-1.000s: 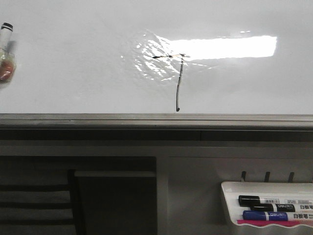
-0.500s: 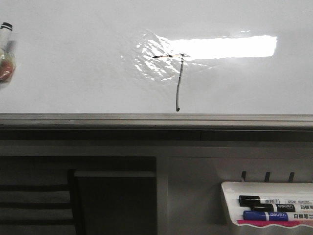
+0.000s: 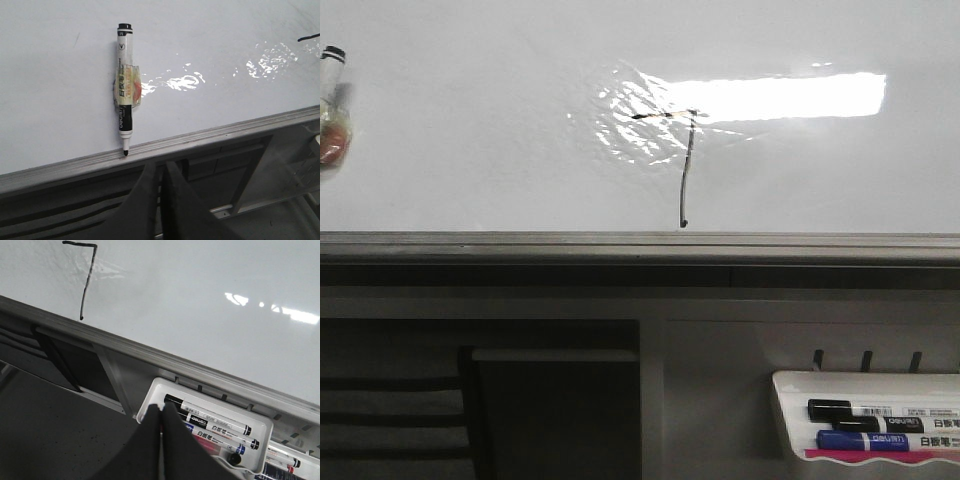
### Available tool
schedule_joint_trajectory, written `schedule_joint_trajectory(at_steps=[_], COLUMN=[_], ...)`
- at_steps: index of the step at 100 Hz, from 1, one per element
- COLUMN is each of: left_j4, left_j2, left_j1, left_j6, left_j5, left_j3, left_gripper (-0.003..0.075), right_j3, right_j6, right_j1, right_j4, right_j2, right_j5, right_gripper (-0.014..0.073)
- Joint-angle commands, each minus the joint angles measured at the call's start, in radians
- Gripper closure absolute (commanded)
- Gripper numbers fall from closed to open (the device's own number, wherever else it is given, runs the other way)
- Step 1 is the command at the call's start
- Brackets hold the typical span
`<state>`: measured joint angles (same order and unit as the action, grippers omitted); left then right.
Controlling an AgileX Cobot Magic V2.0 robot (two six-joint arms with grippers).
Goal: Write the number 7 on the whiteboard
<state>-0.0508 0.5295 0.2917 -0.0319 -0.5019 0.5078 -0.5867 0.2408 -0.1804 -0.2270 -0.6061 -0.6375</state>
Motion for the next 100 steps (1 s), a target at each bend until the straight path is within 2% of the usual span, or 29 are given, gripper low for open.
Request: schedule_joint_trajectory(at_steps=[1,13,27,52,60,82,100], left_j4=[-0.012,-0.010,-0.008,-0.015,-0.023,-0.032,-0.032], left_j2=[0.001,-0.016,-0.123,-0.331,-0.347,-0.378,-0.512], left_j1=[0.007,0.007,-0.048,-0.149,-0.150,-0.150,-0.150], left_j6=[0.002,0.002,0.002,0.002,0.002,0.002,0.002], left_j5=[0.071,0.071,0.095,0.172,0.195,0.383,0.413], left_j3=[0.026,0.022,-0.009,-0.154,-0.199,-0.368,-0.467], left_gripper=[0.0741,0.0741,0.0741,0.0741,0.0741,0.0741,0.0741], right_j3=[-0.024,-0.024,-0.024,-0.024,-0.024,-0.024,-0.024], right_j6=[0.002,0.002,0.002,0.002,0.002,0.002,0.002], right_j1=[0.005,0.005,0.005,0.005,0.005,0.005,0.005], right_j4=[-0.004,-0.004,-0.004,-0.004,-0.004,-0.004,-0.004], right_j2=[0.000,0.000,0.000,0.000,0.000,0.000,0.000], right_j5=[0.065,0.065,0.065,0.065,0.065,0.065,0.065], right_gripper=[0.0665,0.0665,0.0665,0.0665,0.0665,0.0665,0.0665])
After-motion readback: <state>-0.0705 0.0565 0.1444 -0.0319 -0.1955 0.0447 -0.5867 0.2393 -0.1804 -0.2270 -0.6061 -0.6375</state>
